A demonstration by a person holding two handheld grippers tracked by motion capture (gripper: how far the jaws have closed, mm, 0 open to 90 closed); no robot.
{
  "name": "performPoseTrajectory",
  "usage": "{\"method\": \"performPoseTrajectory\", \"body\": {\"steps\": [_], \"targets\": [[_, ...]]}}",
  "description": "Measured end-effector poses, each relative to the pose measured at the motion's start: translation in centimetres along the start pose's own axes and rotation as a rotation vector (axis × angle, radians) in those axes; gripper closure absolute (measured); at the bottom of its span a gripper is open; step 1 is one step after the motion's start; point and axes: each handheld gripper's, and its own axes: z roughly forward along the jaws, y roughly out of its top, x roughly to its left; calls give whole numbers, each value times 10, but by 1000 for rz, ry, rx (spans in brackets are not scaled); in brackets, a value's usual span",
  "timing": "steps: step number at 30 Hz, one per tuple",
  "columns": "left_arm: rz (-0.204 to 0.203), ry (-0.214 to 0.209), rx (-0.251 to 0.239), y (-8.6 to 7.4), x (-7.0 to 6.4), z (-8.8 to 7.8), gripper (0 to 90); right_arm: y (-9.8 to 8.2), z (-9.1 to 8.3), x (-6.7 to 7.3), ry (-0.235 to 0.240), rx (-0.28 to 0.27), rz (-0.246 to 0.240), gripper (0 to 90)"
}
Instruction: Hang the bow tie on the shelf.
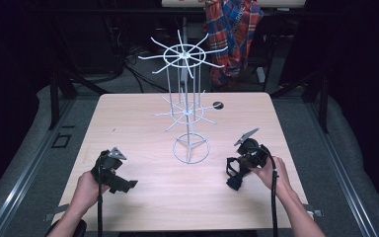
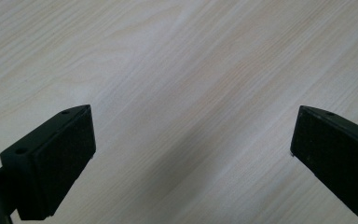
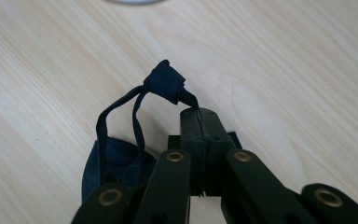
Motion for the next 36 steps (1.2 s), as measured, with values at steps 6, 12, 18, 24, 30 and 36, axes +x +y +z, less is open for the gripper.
{"method": "performPoseTrajectory", "body": {"steps": [6,12,18,24,30,36], "targets": [[0,-1,1,0,0,0,0,-1,-17,2,7,-69,12,900],[1,4,1,1,0,1,0,-2,-35,4,-9,-140,19,900],[0,-3,4,0,1,0,0,1,-51,7,-39,-189,9,900],[1,6,1,1,0,0,0,5,-59,11,-71,-220,-13,900],[-1,4,2,0,0,1,0,10,-70,13,-98,-252,-23,900],[-6,6,1,0,1,0,0,15,-77,13,-115,-280,-28,900]]}}
